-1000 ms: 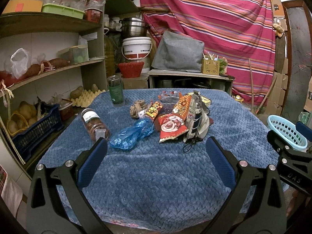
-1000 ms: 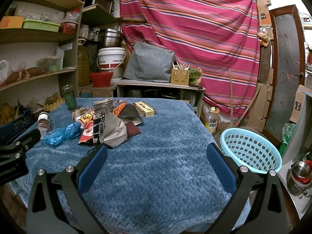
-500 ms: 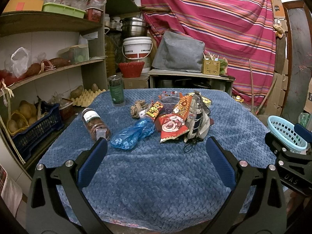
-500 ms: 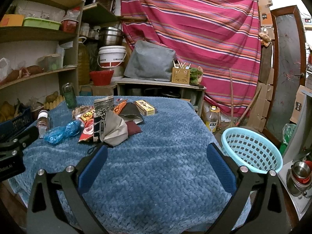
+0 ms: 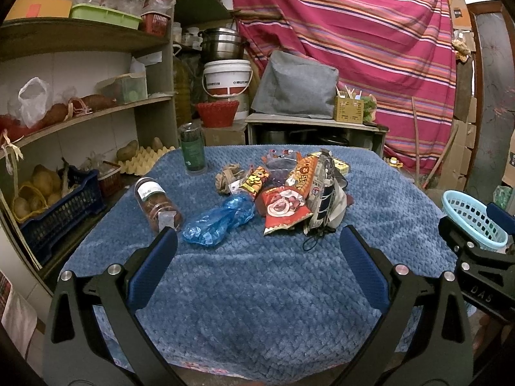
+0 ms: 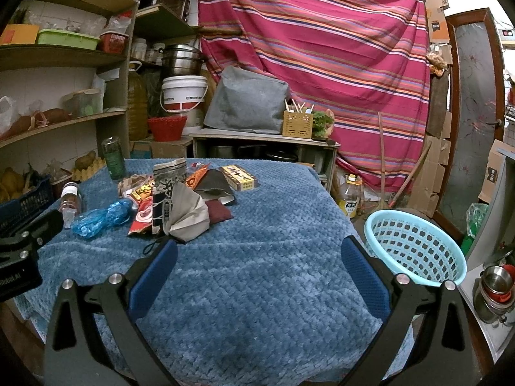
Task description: Collect trash
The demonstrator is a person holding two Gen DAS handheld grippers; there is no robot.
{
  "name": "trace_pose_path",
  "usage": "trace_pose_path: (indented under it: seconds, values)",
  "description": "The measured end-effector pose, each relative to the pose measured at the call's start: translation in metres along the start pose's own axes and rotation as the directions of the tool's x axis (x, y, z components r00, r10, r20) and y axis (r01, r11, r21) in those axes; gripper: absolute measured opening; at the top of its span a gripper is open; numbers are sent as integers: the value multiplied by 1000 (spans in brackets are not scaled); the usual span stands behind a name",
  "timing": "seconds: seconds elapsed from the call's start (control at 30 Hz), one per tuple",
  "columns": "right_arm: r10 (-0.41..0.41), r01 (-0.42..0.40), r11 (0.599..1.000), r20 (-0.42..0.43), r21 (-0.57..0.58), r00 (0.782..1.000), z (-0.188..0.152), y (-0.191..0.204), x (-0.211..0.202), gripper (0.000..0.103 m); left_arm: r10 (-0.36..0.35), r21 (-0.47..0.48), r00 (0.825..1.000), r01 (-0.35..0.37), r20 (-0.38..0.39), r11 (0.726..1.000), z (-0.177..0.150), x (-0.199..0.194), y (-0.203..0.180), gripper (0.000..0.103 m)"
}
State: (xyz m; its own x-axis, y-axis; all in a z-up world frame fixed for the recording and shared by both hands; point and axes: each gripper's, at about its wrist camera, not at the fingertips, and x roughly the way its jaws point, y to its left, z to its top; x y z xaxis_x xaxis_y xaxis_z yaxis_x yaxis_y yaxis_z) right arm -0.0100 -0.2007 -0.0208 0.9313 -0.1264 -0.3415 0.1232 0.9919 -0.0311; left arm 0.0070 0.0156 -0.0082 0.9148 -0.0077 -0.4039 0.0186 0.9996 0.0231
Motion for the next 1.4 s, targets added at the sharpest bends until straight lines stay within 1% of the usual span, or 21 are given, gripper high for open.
trace_pose_path:
  seconds: [0.27, 0.4, 0.53, 0.67, 0.77, 0.8, 0.87, 0.93, 1.0, 1.07, 1.2, 1.27, 1.3, 1.4]
  values:
    - [-12, 12, 1000, -3, -9, 1000, 0, 0, 5, 99, 3, 6, 1000, -3, -2, 1000, -5, 2, -6, 98]
    - [-32, 31, 999, -6, -44, 999, -1, 3, 15, 99, 8, -1, 1000, -8, -14, 1000, -5, 7, -6, 98]
    - [-30, 29, 999, -16, -30, 999, 3, -1, 23, 99, 34, 1, 999, -34, -30, 999, -3, 17, 1, 98]
    - [-36, 36, 998, -13, -44, 999, 9, -5, 34, 99, 59, 1, 997, -59, -57, 998, 2, 32, 8, 98]
    - [-51, 50, 997, -9, -52, 999, 18, -9, 44, 99, 103, 14, 993, -102, -62, 995, 9, 43, 13, 98]
    - [-58, 58, 997, -9, -52, 998, 23, -11, 47, 99, 109, 2, 992, -109, -65, 994, 15, 48, 18, 98]
    - [-67, 66, 997, -13, -50, 998, 30, -14, 52, 99, 92, -32, 993, -95, -75, 995, 23, 53, 26, 98]
    - [-65, 65, 998, -14, -25, 998, 40, -18, 57, 99, 59, -55, 995, -64, -85, 996, 29, 59, 33, 98]
    - [-53, 53, 999, -25, 0, 998, 46, -20, 63, 99, 60, -62, 994, -65, -86, 996, 33, 64, 38, 98]
    - [-38, 39, 999, -40, 7, 998, 55, -19, 73, 99, 76, -58, 993, -82, -90, 995, 38, 73, 40, 98]
    - [-19, 18, 1000, -62, -14, 998, 61, -8, 94, 99, 72, -37, 991, -77, -116, 996, 44, 101, 40, 98]
    - [-17, 14, 1000, -102, -26, 995, 56, -5, 103, 99, 78, -25, 989, -82, -124, 996, 44, 114, 39, 98]
    - [-16, 13, 1000, -106, -28, 994, 52, -4, 105, 99, 76, -14, 988, -79, -137, 997, 41, 125, 38, 98]
    - [-38, 30, 998, -140, -54, 989, 38, -2, 115, 99, 105, 5, 976, -106, -193, 994, 26, 151, 39, 98]
